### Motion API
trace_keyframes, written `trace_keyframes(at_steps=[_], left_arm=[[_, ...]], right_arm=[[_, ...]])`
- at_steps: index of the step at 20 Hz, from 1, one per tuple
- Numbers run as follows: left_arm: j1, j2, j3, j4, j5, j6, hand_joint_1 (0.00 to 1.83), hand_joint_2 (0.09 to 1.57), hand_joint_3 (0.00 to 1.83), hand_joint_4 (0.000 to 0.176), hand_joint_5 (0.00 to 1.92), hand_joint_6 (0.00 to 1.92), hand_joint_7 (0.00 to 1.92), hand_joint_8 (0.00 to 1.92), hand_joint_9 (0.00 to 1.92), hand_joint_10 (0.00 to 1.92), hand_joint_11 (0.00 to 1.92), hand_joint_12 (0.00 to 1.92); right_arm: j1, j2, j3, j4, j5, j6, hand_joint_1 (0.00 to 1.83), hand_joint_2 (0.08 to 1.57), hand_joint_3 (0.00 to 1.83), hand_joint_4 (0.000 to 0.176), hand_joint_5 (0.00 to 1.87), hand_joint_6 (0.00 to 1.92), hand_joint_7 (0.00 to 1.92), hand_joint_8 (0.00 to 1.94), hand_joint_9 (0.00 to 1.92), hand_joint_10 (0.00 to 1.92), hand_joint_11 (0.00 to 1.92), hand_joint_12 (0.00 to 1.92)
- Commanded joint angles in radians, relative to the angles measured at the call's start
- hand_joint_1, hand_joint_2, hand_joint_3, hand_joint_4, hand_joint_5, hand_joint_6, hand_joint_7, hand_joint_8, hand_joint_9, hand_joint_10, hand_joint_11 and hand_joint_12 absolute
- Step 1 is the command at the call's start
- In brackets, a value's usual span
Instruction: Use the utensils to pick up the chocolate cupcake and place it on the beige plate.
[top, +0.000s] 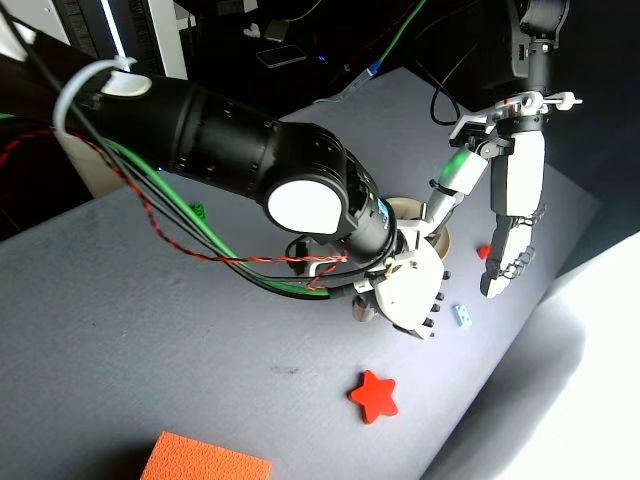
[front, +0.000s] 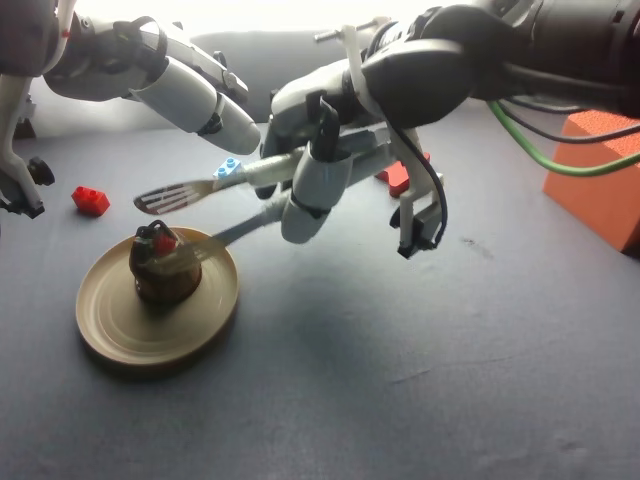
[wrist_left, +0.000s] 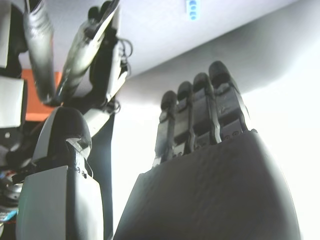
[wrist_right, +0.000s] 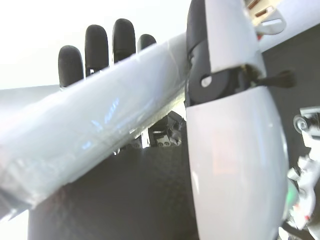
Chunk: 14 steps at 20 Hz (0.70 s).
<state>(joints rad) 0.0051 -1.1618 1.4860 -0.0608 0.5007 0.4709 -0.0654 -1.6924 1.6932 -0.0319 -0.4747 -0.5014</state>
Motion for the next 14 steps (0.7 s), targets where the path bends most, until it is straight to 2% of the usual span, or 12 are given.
trace_keyframes(at_steps=[1,3,7,11,14], left_arm=[[-0.003,0.011,0.001,-0.003,-0.08,-0.002,0.62,1.16,0.0,0.0,0.17,0.0,0.14,0.0,0.12,0.0,0.0,0.27],[-0.003,0.011,0.001,-0.003,-0.08,-0.002,0.6,1.16,0.0,0.0,0.17,0.0,0.15,0.0,0.12,0.0,0.0,0.28],[-0.003,0.011,0.001,-0.003,-0.08,-0.002,0.63,1.15,0.0,0.0,0.19,0.0,0.17,0.0,0.15,0.01,0.0,0.34],[-0.003,0.011,0.0,-0.003,-0.08,-0.002,0.61,1.16,0.0,0.0,0.18,0.0,0.17,0.0,0.14,0.0,0.0,0.3],[-0.003,0.011,0.0,-0.003,-0.08,-0.002,0.57,1.17,0.0,0.0,0.17,0.0,0.17,0.0,0.15,0.0,0.0,0.27]], right_arm=[[0.019,0.008,-0.005,0.013,0.078,0.006,1.07,0.96,0.0,0.0,0.72,0.01,0.73,0.23,0.48,0.86,0.17,1.37],[0.034,0.027,-0.019,0.055,0.056,0.004,1.06,0.96,0.0,0.0,0.71,0.0,0.73,0.23,0.49,0.85,0.17,1.35],[0.054,0.09,-0.107,0.055,0.058,-0.008,1.09,0.96,0.0,0.0,0.73,0.01,0.73,0.23,0.49,0.86,0.19,1.37],[0.079,0.143,-0.163,0.056,0.044,-0.011,1.07,0.99,0.0,0.0,0.72,0.01,0.72,0.25,0.47,0.89,0.19,1.37],[0.113,0.234,-0.263,0.06,0.046,-0.052,1.09,0.99,0.0,0.0,0.74,0.01,0.74,0.27,0.48,0.91,0.2,1.38]])
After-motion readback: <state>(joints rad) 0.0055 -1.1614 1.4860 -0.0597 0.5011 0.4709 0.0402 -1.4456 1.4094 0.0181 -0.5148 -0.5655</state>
